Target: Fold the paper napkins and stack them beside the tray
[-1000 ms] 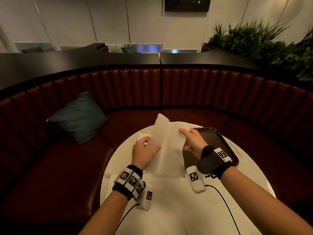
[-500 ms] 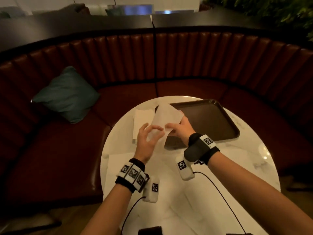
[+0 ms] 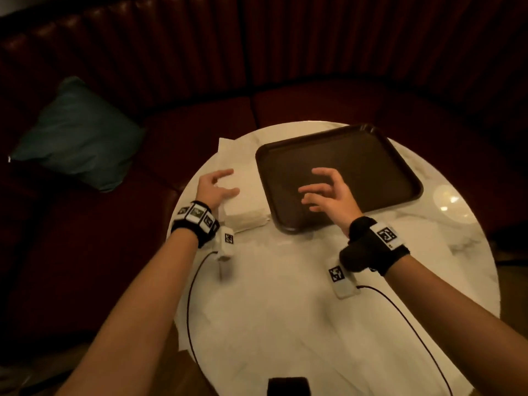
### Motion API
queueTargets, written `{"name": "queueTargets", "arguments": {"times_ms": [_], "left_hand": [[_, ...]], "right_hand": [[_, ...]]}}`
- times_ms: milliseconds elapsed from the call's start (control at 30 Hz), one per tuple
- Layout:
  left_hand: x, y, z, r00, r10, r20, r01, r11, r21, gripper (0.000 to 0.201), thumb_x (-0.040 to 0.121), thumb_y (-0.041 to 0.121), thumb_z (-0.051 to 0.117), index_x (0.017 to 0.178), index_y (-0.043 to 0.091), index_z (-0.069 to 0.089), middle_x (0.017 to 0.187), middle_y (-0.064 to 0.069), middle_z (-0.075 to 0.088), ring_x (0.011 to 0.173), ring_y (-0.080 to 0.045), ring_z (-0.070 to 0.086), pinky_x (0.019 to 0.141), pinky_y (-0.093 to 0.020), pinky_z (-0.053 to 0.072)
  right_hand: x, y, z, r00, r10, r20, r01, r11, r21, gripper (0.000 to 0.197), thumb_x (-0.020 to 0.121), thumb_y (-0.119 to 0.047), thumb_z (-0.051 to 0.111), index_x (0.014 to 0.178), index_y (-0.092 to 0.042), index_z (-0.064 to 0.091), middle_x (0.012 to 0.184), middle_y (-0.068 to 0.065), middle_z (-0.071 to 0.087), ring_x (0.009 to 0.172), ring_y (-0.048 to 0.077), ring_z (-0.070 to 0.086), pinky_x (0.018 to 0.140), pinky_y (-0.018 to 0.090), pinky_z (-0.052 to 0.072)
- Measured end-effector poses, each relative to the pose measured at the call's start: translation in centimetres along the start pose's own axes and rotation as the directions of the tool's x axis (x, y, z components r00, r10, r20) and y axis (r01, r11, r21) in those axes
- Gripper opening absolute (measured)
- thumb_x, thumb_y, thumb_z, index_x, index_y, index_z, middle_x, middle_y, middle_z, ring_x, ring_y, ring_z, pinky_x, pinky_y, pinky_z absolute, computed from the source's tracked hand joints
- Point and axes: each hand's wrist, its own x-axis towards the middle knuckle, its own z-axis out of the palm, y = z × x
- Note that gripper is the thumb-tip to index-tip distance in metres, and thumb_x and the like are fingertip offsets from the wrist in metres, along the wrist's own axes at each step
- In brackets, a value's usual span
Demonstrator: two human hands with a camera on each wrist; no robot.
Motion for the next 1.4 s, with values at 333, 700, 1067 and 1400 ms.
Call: {"name": "queueTargets", "arguments": {"times_ms": [333,700,1067,1400], "left_hand": [[3.3,-3.7,-0.5,0.991,-0.046,-0.124,0.08,0.953,0.291,0.061,0.072,0.015,0.084,0.127,0.015,0.057,0.13,-0.007,0.048,0.114,-0.026,0.052,0.094,-0.037,0.048],[-15.1,-8.5,1.1,0.97,-0.21,0.123,0.054,0.678,0.733,0.059,0.081,0.04,0.073,0.128,0.015,0.049,0.129,-0.01,0.043,0.122,-0.031,0.042,0.099,-0.039,0.039],[-17.5,-11.0,2.9,0.983,-0.176,-0.042,0.133,0.544,0.829,0.074,0.066,0.058,0.077,0.126,0.028,0.045,0.128,0.002,0.047,0.123,-0.021,0.038,0.095,-0.041,0.032],[-18.4,-10.1,0.9,0.995,-0.058,-0.079,0.069,0.986,0.15,0.021,0.085,0.045,0.057,0.075,0.028,0.061,0.105,0.0,0.062,0.105,-0.014,0.05,0.099,-0.041,0.036]], "right_hand": [[-5.0,7.6,-4.7,0.991,0.131,-0.013,-0.13,0.959,-0.25,0.023,0.088,-0.006,0.066,0.106,-0.019,0.06,0.089,0.008,0.073,0.066,0.011,0.065,0.062,0.02,0.048],[-8.9,11.9,3.6,0.956,0.177,0.234,0.149,0.397,-0.906,0.069,0.081,-0.055,0.063,0.135,-0.018,0.043,0.129,0.004,0.044,0.117,0.025,0.042,0.099,0.036,0.039],[-7.6,10.7,5.0,0.969,0.229,0.089,-0.092,0.673,-0.734,0.043,0.07,-0.031,0.082,0.108,-0.016,0.068,0.092,0.003,0.065,0.084,0.018,0.06,0.073,0.024,0.045],[-6.8,7.8,2.0,0.955,0.031,0.295,0.146,0.817,-0.558,0.039,0.079,0.005,0.06,0.067,-0.031,0.066,0.076,0.013,0.072,0.067,0.028,0.066,0.069,0.03,0.054]]}}
